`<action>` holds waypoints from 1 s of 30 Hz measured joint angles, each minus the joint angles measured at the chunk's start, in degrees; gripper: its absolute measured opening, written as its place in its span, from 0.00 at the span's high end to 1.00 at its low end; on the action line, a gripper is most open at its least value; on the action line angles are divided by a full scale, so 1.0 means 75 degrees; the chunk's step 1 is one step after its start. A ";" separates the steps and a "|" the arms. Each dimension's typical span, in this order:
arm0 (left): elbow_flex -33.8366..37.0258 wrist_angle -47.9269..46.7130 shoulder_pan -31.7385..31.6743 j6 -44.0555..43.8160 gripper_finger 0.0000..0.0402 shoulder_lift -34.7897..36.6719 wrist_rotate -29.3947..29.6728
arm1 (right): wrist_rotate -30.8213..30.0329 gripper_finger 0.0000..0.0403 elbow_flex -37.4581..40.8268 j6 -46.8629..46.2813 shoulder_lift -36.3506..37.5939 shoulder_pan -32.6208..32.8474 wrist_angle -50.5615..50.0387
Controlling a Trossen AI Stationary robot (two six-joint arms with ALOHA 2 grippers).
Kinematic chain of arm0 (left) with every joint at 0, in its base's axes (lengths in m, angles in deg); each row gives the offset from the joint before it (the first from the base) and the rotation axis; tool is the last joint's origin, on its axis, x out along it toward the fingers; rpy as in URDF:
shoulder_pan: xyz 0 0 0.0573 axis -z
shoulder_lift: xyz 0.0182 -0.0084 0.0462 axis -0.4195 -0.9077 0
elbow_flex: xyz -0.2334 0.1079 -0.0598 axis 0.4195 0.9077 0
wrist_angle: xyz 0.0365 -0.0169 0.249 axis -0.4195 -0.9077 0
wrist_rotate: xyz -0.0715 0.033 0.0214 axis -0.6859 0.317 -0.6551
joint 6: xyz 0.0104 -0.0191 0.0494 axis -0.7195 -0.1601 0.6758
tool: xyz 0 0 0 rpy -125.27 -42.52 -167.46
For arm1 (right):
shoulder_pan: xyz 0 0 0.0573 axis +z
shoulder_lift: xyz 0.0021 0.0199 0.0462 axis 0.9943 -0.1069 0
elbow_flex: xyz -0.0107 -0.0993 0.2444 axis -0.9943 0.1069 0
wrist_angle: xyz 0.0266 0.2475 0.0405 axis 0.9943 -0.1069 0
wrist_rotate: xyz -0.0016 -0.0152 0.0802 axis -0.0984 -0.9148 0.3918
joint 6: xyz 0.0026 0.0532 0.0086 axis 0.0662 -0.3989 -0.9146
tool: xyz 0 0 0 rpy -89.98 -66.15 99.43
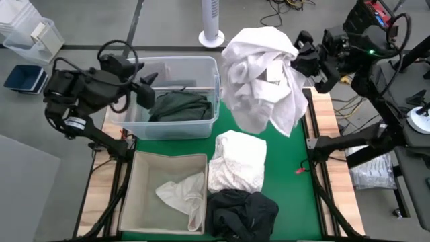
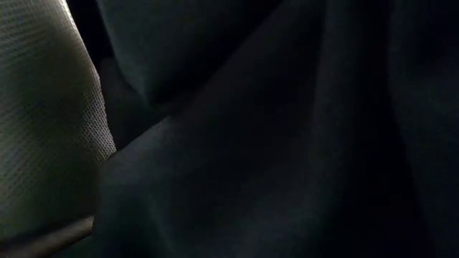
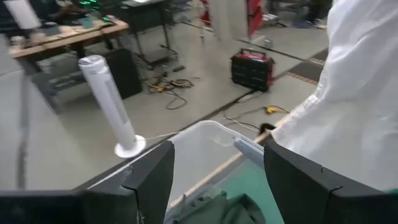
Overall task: Sort clothes
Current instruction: Put the top white polo shirt into the brown bin
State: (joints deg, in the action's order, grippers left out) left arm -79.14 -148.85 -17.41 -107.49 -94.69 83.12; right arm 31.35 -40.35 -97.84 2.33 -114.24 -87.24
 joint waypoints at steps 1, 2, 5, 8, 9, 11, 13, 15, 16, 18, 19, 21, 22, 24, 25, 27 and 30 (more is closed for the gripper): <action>0.0000 0.0002 0.0000 0.0054 0.44 0.0047 -0.0113 | -0.0026 0.95 -0.0129 0.0044 -0.0113 0.0236 0.0015; 0.0000 0.0003 0.0000 0.0123 0.44 0.0091 -0.0204 | -0.0114 0.95 -0.0261 0.0086 -0.0242 0.0486 0.0022; 0.0000 -0.0003 0.0000 0.0460 0.44 0.0225 -0.0277 | -0.0395 0.95 -0.0658 0.0404 -0.0650 0.1269 0.0000; 0.0000 -0.0025 0.0000 0.0767 0.44 0.0436 -0.0277 | -0.0405 0.95 -0.1151 0.0726 -0.1132 0.1996 -0.0002; 0.0000 -0.0028 0.0000 0.0848 0.44 0.0522 -0.0275 | -0.0404 0.95 -0.1324 0.0735 -0.1302 0.2179 0.0006; 0.0000 -0.0036 0.0000 0.0971 0.44 0.0681 -0.0226 | -0.0405 0.94 -0.1682 0.0708 -0.1656 0.2507 0.0063; 0.0000 -0.0041 0.0000 0.1088 0.44 0.0830 -0.0213 | -0.0553 0.94 -0.2019 0.0706 -0.2047 0.2828 0.0063; 0.0000 -0.0044 0.0000 0.1197 0.44 0.0965 -0.0210 | -0.0939 0.94 -0.2349 0.0705 -0.2462 0.3159 0.0042; 0.0000 -0.0044 0.0000 0.1229 0.44 0.1033 -0.0207 | -0.1011 0.94 -0.2541 0.0704 -0.2696 0.3290 0.0032; 0.0000 -0.0044 0.0000 0.1269 0.44 0.1143 -0.0207 | -0.1032 0.94 -0.2924 0.0693 -0.3149 0.3497 -0.0007; 0.0000 -0.0046 0.0000 0.1271 0.44 0.1189 -0.0206 | -0.1040 0.94 -0.3136 0.0664 -0.3382 0.3601 -0.0018; 0.0015 -0.0055 0.0000 0.1271 0.44 0.1253 -0.0205 | -0.1060 0.94 -0.3598 0.0638 -0.3828 0.3775 -0.0010; 0.0015 -0.0064 0.0000 0.1282 0.44 0.1261 -0.0205 | -0.1137 0.94 -0.3842 0.0635 -0.4056 0.3860 0.0007; 0.0015 -0.0110 0.0000 0.1332 0.44 0.1298 -0.0205 | -0.1280 0.94 -0.4212 0.0624 -0.4481 0.4000 0.0087; 0.0017 -0.0184 0.0000 0.1332 0.44 0.1309 -0.0205 | -0.1287 0.94 -0.4154 0.0531 -0.4582 0.4047 0.0360; 0.0019 -0.0314 0.0000 0.1335 0.44 0.1351 -0.0207 | -0.1379 0.94 -0.4051 0.0314 -0.4769 0.4069 0.0611; 0.0023 -0.0662 0.0000 0.1326 0.44 0.1410 -0.0210 | -0.1777 0.94 -0.4074 0.0292 -0.5070 0.4124 0.0519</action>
State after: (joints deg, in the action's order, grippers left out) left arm -78.97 -153.81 -17.41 -97.54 -84.11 81.55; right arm 18.02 -70.90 -95.65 -35.69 -83.31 -83.35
